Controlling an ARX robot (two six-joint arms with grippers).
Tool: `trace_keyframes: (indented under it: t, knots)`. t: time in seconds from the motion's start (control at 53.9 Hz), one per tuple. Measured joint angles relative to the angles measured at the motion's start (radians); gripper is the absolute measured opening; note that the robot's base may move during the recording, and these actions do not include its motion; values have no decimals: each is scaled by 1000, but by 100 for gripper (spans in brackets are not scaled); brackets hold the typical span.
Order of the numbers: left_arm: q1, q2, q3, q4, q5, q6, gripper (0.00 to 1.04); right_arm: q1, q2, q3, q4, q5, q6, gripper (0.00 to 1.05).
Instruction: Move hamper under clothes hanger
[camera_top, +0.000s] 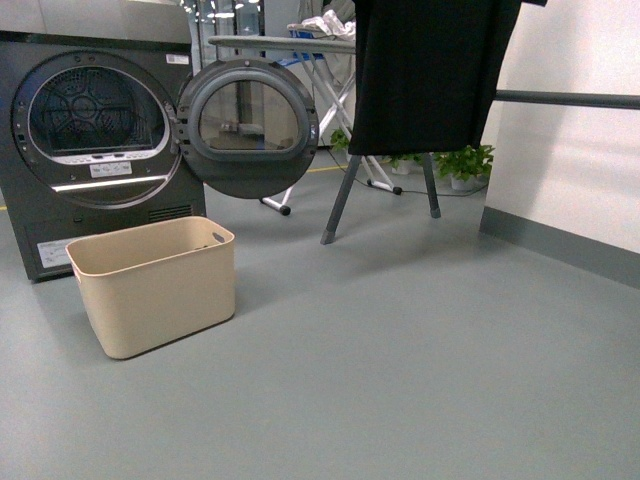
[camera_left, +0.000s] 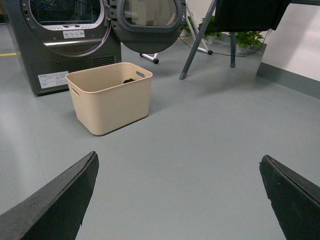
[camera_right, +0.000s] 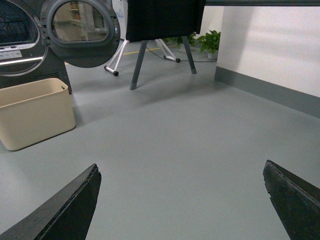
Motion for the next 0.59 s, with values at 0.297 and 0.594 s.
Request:
trace_keyframes:
  t: [0.297,0.594]
  knots:
    - [0,0,0,0,0,0,98,0,0,0,0,0,0,97]
    - [0,0,0,-1,-1,0,98,0,0,0,0,0,0,97]
